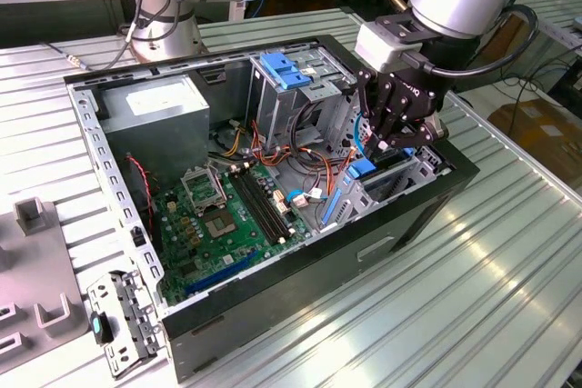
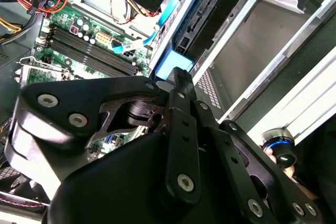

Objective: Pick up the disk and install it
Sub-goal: 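Insert the first disk wire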

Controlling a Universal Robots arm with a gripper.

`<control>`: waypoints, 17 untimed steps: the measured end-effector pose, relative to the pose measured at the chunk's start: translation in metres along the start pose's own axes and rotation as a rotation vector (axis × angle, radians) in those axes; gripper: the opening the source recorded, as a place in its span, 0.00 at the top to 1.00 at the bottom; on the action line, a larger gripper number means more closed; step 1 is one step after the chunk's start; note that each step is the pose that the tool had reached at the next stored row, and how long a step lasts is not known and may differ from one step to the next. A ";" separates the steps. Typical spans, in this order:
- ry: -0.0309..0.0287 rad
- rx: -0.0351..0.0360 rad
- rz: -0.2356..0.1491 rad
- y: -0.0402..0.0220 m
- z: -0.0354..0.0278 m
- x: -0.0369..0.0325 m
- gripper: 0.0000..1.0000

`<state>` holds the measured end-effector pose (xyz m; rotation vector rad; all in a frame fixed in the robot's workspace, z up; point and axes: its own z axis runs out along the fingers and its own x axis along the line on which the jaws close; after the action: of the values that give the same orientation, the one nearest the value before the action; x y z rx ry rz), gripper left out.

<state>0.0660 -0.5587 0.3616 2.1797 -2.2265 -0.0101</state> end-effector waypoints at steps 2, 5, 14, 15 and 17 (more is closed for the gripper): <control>-0.0002 0.0000 0.000 -0.0011 0.0001 0.0000 0.89; 0.0005 0.0000 0.000 -0.0074 -0.0001 -0.0002 0.89; 0.0063 -0.0006 -0.036 -0.0274 -0.0015 -0.0006 0.89; 0.0065 -0.0004 -0.051 -0.0274 -0.0029 -0.0007 0.89; 0.0070 -0.0004 -0.070 -0.0273 -0.0079 -0.0008 0.89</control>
<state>0.0935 -0.5584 0.3689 2.2528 -2.1453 -0.0043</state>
